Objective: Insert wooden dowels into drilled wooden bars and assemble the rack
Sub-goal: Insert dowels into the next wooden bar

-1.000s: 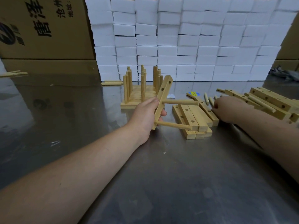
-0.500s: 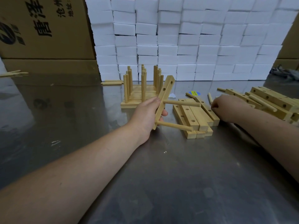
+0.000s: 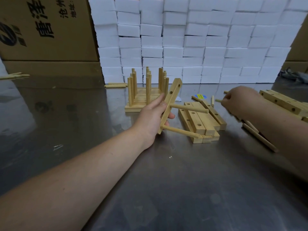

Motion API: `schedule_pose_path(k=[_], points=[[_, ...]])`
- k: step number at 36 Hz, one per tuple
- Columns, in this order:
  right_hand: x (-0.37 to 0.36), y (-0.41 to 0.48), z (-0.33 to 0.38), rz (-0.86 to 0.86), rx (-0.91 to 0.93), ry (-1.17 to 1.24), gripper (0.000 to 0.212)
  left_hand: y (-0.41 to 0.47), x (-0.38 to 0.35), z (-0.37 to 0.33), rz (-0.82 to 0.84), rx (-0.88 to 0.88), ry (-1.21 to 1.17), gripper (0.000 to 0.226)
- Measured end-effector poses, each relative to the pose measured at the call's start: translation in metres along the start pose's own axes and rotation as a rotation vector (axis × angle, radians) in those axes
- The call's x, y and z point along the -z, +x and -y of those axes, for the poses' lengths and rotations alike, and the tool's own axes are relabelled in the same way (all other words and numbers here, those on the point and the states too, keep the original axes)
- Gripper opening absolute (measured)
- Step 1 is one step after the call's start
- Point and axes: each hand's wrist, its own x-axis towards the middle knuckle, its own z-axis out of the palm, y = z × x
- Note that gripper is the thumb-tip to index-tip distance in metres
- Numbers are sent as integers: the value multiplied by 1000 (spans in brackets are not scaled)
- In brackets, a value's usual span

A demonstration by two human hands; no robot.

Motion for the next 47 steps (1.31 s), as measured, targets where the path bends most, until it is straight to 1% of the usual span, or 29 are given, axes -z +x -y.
schedule_pose_path(k=[1, 3, 4, 6, 8, 14, 19, 23, 33, 40, 44, 47], points=[[5, -2, 3, -63, 24, 46, 28, 0, 0, 0, 1, -4, 2, 39], [14, -8, 10, -183, 109, 183, 24, 0, 1, 1, 9, -8, 9, 41], [19, -13, 16, -202, 164, 282, 23, 0, 1, 1, 14, -8, 10, 40], [28, -23, 26, -168, 271, 456, 20, 0, 1, 0, 24, -10, 9, 39], [35, -33, 36, -145, 326, 562, 15, 0, 1, 0, 30, -8, 12, 38], [36, -43, 49, -125, 394, 636, 13, -2, 1, -1, 69, -12, 52, 35], [30, -45, 52, -96, 396, 609, 13, -3, 1, -2, 81, -19, 104, 34], [25, -46, 56, -119, 403, 540, 11, -3, 1, -1, 87, -26, 125, 28], [27, -46, 57, -156, 386, 506, 9, -2, 0, -1, 87, -42, 142, 23], [30, -48, 58, -186, 394, 474, 8, -1, 0, 1, 81, -62, 194, 22], [31, -48, 58, -212, 408, 441, 7, -1, 0, 2, 86, -75, 228, 31], [28, -49, 58, -200, 414, 423, 8, -2, 0, 3, 84, -70, 230, 31]])
